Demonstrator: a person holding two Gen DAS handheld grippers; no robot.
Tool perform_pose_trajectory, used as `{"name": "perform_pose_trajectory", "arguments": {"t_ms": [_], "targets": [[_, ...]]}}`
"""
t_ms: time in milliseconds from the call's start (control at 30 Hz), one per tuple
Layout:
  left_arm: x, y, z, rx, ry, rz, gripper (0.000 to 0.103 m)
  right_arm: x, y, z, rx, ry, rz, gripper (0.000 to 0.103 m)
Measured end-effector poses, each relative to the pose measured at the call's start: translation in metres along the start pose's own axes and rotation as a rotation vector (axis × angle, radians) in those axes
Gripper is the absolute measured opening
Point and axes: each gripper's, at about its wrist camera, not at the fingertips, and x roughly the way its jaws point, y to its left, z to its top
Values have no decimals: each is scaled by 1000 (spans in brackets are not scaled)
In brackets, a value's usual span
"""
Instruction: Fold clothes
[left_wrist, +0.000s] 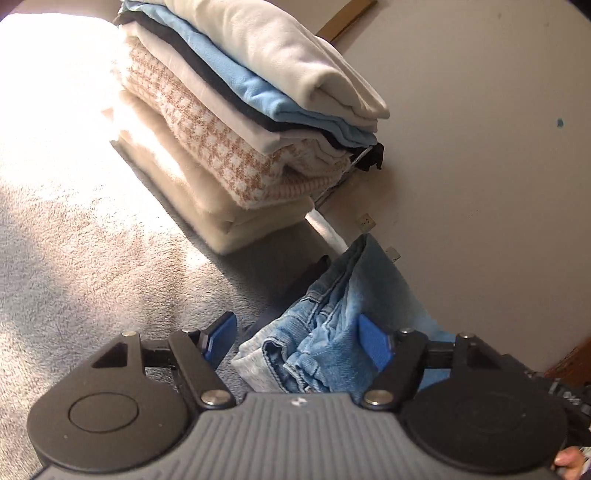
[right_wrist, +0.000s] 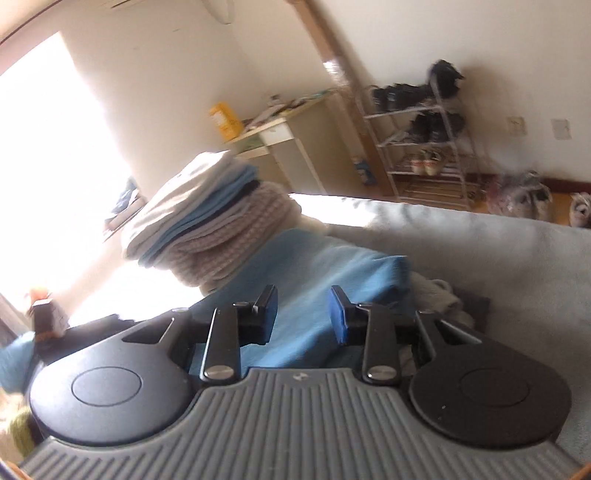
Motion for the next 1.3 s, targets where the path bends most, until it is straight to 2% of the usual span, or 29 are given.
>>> {"name": "perform_pose_trajectory", "arguments": {"t_ms": [67,133,167,233,300,433,500,600,700,800,933,967,1067,1133,1300], "targets": [[3,6,-6,-1,15,23,75,5,33,-12,-102,21,65,27],[2,11,-4,-37,26,15,76,18,55,-27,-172,76,86,27],[2,13,-2,-55,31,9,76,30,63,-37,-211,127,57,27],[-3,14,5,-59,38,14,77,52,74,-55,-300,221,-71,24],[-17,11,17,-4,41,52,75,51,88,-57,-327,227,-121,23],[-68,-6,51,189,8,111,77,18,122,-52,-353,113,-77,23],[-92,-15,68,263,-1,127,78,23,130,-64,-349,164,-96,23],[-123,-38,83,386,15,122,81,41,137,-85,-322,300,-195,23],[-162,-58,76,520,22,116,94,22,164,-87,-247,269,-165,23],[-201,-67,56,546,49,47,100,3,200,-94,-221,275,-164,26],[-229,-72,21,568,75,-22,103,-16,247,-104,-235,315,-202,50],[-231,-71,13,595,69,-22,103,-21,256,-106,-245,310,-223,57],[-232,-62,-10,673,53,8,103,-32,279,-114,-280,281,-306,69],[-235,-53,-23,690,64,20,103,-33,289,-120,-301,285,-352,74],[-253,-29,-44,600,41,-3,103,-32,307,-126,-310,304,-415,81]]}}
